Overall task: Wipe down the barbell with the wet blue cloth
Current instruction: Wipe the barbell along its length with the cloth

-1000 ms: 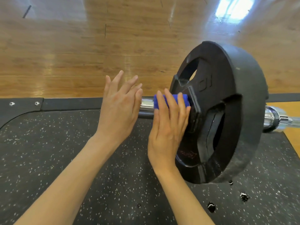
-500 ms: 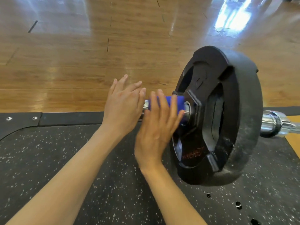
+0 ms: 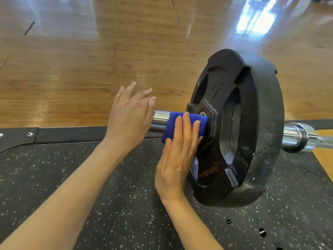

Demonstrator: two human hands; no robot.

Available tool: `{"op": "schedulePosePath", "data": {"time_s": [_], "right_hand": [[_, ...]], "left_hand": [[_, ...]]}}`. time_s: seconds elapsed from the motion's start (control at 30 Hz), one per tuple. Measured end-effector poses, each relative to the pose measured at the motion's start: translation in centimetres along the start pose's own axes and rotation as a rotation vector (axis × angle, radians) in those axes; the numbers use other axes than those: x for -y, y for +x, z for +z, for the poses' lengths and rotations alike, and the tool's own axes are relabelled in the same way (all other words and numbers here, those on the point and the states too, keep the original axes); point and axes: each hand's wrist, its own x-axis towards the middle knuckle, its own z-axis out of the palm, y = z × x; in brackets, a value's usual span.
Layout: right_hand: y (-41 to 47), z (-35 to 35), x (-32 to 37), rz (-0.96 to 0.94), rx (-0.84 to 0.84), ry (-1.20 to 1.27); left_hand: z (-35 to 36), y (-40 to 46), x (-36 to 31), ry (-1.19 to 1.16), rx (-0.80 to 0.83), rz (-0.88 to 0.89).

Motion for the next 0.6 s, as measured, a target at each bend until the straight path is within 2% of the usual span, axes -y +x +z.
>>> {"op": "schedulePosePath", "data": {"time_s": [0.17,0.33,0.4,0.47,0.53,0.6], "right_hand": [[4.8,0.7,2.1,0.036,-0.059,-0.134],[0.4,-1.9,2.5,0.020,0.091,-0.163],[2.4,-1.8,2.4,0.012,0.112,-0.231],[4.8,-1.8,3.3,0.084,0.121,-0.286],[4.7,-2.5,4.1,0.109,0.151,-0.298],[2.7,-3.8,4.3,0.052,0.202,-0.319]], "left_hand": [[0.1,-0.3,-0.1,0.063,0.024,0.006],[0.2,-1.2,-0.3,0.070,-0.058,0.025],[0.2,-1.7,-0.5,0.088,-0.057,0.026],[0.3,-2.2,-0.6,0.089,-0.063,0.026],[0.3,-2.8,-0.7,0.087,-0.089,0.033],[0.2,-3.7,-1.0,0.092,-0.117,0.043]]}}
